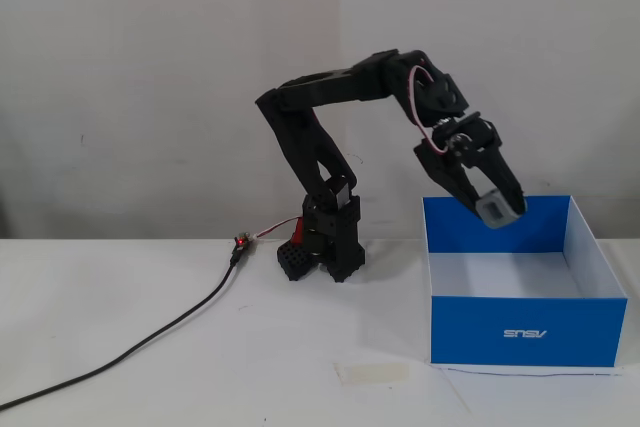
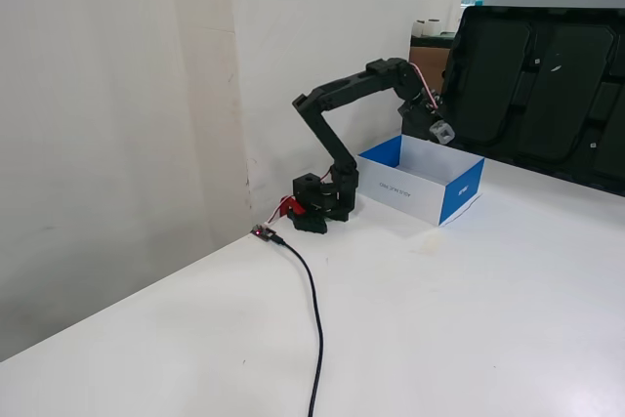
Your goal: Pick the gray block and keep it in the box.
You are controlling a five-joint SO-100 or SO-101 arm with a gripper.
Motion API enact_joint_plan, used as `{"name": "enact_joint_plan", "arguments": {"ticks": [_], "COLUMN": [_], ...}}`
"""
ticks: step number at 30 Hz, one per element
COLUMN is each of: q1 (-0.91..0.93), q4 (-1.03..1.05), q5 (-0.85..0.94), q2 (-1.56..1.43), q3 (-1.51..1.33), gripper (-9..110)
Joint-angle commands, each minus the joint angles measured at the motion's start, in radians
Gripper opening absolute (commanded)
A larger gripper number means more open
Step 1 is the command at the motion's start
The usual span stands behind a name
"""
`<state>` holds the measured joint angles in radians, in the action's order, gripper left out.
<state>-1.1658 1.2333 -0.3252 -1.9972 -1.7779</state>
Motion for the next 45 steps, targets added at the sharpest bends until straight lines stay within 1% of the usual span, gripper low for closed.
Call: {"name": "enact_joint_plan", "arguments": {"ticks": [1,7,13,16,22,25,27,32,39,45], "q1": [-0.049,-0.097,-0.135,-0.144,-0.121,-0.084,-0.049,0.087,0.330,0.578], "q4": [-0.029,-0.031,-0.044,-0.051,-0.031,-0.006,0.011,0.048,0.066,0.049], "q5": [-0.009,-0.014,-0.020,-0.018,0.002,0.043,0.075,0.161,0.256,0.279], "q2": [0.048,0.155,0.183,0.187,0.195,0.184,0.163,0.101,-0.008,-0.064], "q3": [0.052,0.089,0.077,0.072,0.081,0.091,0.089,0.081,0.035,-0.020], "gripper": [7,8,18,20,16,9,5,1,1,0]}}
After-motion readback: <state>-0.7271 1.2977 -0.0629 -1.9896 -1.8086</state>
